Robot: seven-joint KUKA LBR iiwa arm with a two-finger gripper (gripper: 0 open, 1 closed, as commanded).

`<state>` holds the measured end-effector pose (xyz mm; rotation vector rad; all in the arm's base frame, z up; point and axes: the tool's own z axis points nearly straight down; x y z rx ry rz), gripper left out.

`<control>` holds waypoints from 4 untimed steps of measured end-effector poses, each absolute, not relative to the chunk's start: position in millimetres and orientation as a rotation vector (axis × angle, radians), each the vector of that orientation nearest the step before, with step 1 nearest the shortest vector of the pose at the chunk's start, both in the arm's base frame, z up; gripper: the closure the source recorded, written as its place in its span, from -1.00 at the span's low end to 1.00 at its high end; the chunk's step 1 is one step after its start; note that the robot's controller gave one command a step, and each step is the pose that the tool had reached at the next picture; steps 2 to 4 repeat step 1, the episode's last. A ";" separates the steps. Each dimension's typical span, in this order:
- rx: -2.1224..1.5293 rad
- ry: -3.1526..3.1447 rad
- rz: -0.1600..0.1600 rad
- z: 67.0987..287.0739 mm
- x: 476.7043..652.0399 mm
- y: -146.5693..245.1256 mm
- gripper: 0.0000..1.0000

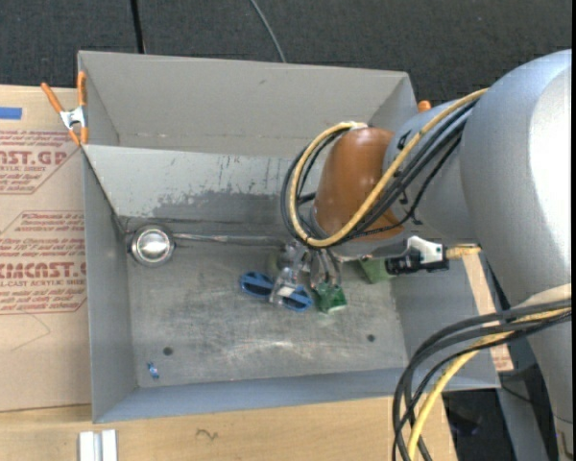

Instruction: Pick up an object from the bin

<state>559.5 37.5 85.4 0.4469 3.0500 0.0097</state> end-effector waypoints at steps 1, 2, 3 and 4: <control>0.453 3.102 0.003 202.6 560.6 37.7 1.00; 0.453 3.102 0.003 202.6 560.6 37.7 1.00; 0.453 3.102 0.003 202.6 560.6 37.7 1.00; 0.453 3.102 0.003 202.6 560.6 37.7 1.00</control>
Offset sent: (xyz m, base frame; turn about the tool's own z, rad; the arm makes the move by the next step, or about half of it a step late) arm 0.0001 -0.0002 0.1134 -0.0004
